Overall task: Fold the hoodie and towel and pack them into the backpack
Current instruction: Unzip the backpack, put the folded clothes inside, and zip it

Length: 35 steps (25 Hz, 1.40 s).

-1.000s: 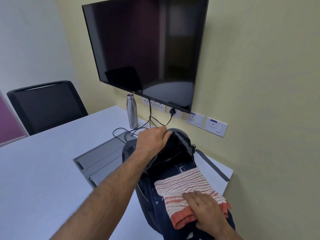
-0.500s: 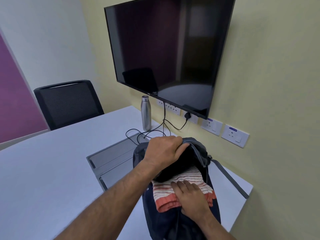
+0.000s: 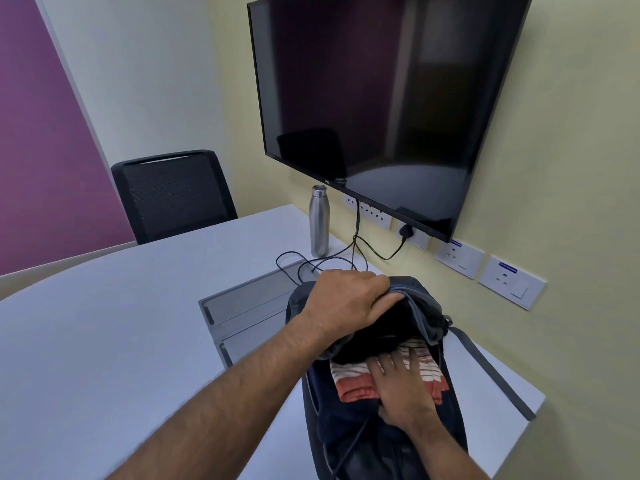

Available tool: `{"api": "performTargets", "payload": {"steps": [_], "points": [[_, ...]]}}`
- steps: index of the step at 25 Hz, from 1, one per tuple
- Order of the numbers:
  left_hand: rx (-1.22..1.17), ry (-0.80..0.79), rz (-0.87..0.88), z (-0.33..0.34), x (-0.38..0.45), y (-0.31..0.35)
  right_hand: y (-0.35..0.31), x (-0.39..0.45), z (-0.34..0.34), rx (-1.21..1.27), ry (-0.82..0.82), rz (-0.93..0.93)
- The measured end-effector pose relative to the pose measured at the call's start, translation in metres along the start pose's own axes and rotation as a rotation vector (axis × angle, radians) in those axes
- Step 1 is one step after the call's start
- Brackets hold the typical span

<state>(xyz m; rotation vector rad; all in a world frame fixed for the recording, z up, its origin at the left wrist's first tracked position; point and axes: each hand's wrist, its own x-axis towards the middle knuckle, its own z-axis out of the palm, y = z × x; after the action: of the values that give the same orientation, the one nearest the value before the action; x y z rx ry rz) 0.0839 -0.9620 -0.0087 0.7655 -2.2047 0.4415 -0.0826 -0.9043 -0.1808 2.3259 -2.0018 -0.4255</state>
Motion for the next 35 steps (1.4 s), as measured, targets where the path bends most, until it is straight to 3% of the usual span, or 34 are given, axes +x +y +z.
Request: {"api": "performTargets", "payload": {"steps": [2, 5, 9, 10, 15, 18, 20, 23, 26, 31, 35], "points": [[-0.006, -0.021, 0.0, 0.001, -0.002, 0.006, -0.006, -0.009, -0.001, -0.044, -0.073, 0.007], [0.0, -0.063, -0.023, -0.006, -0.008, 0.01, -0.017, -0.031, -0.008, -0.04, 0.055, -0.038], [0.02, -0.145, -0.041, -0.013, -0.015, 0.016, -0.06, -0.064, 0.006, -0.154, 0.252, -0.698], [0.017, -0.163, -0.05, -0.014, -0.016, 0.017, -0.066, -0.067, 0.012, -0.175, 0.256, -0.76], [-0.002, -0.273, -0.115, -0.022, -0.025, 0.02, -0.043, -0.078, 0.011, 0.132, 0.075, -0.344], [-0.001, -0.31, -0.161, -0.026, -0.028, 0.025, -0.022, -0.092, 0.003, 0.157, -0.1, -0.158], [0.008, -0.339, -0.174, -0.027, -0.028, 0.029, -0.016, -0.098, 0.004, 0.182, -0.179, -0.169], [0.024, -0.377, -0.182, -0.027, -0.03, 0.029, -0.001, -0.11, 0.013, 0.284, -0.133, -0.284], [0.026, -0.39, -0.204, -0.027, -0.031, 0.032, 0.01, -0.124, 0.012, 0.061, -0.2, -0.417], [0.015, -0.395, -0.214, -0.029, -0.034, 0.035, -0.002, -0.122, 0.021, -0.071, -0.212, -0.431], [0.037, -0.42, -0.216, -0.029, -0.037, 0.036, -0.013, -0.124, 0.026, 0.177, -0.145, -0.332]]}}
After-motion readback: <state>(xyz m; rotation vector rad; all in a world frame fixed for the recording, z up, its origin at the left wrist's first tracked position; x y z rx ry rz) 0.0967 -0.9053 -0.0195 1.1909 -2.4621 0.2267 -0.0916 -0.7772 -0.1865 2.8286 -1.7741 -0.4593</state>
